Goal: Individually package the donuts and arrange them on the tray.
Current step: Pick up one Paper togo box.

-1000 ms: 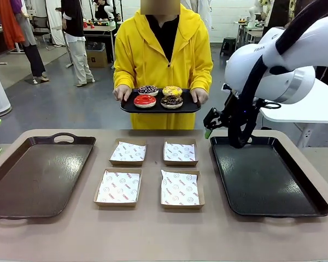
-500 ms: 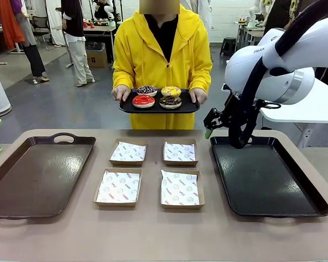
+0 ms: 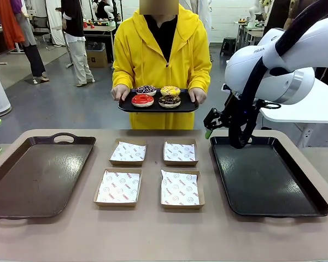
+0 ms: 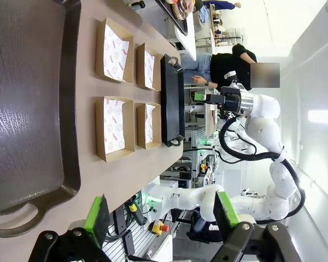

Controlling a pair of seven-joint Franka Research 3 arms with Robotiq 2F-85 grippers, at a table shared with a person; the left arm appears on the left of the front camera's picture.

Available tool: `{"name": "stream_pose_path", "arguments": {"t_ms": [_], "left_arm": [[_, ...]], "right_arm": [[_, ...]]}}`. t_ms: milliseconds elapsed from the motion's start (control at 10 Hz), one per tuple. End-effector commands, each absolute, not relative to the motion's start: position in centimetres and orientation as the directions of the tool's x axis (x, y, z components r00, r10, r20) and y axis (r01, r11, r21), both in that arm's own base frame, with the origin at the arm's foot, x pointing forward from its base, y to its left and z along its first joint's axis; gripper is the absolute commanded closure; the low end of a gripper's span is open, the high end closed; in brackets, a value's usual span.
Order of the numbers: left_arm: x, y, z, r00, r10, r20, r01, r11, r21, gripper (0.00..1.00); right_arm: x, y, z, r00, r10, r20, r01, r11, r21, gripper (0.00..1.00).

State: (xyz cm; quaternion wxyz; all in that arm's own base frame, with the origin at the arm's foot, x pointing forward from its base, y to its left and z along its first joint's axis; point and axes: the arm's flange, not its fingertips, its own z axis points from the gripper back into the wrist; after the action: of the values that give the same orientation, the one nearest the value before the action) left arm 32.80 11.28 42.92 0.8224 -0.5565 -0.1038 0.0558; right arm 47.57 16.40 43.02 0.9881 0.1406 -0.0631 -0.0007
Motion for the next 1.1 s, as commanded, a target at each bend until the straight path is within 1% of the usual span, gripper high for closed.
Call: {"name": "stream_pose_path", "arguments": {"t_ms": [0, 100, 400, 600, 800, 1000], "left_arm": [[32.8, 11.4, 43.0, 0.971, 0.211, 0.115, 0.03, 0.366, -0.93, 0.0], [32.8, 11.4, 43.0, 0.971, 0.211, 0.115, 0.03, 0.366, -0.93, 0.0], [32.8, 11.4, 43.0, 0.971, 0.211, 0.115, 0.03, 0.366, -0.93, 0.0], [32.8, 11.4, 43.0, 0.971, 0.211, 0.115, 0.03, 0.366, -0.93, 0.0], [32.8, 11.4, 43.0, 0.971, 0.211, 0.115, 0.03, 0.366, -0.93, 0.0], [32.8, 11.4, 43.0, 0.971, 0.211, 0.115, 0.03, 0.366, -0.93, 0.0]], "right_arm": [[49.2, 17.9, 42.0, 0.994, -0.051, 0.096, 0.029, 0.975, 0.218, 0.0], [50.9, 19.3, 41.3, 0.993, -0.085, 0.077, 0.07, 0.981, 0.179, 0.0], [55.4, 22.9, 39.1, 0.995, -0.073, 0.064, 0.066, 0.991, 0.115, 0.0], [57.4, 25.3, 37.4, 0.997, -0.051, 0.061, 0.047, 0.997, 0.058, 0.0], [59.3, 27.0, 35.6, 0.997, -0.055, 0.059, 0.053, 0.998, 0.038, 0.0], [59.9, 27.6, 34.6, 0.996, -0.076, 0.055, 0.075, 0.997, 0.022, 0.0]]}}
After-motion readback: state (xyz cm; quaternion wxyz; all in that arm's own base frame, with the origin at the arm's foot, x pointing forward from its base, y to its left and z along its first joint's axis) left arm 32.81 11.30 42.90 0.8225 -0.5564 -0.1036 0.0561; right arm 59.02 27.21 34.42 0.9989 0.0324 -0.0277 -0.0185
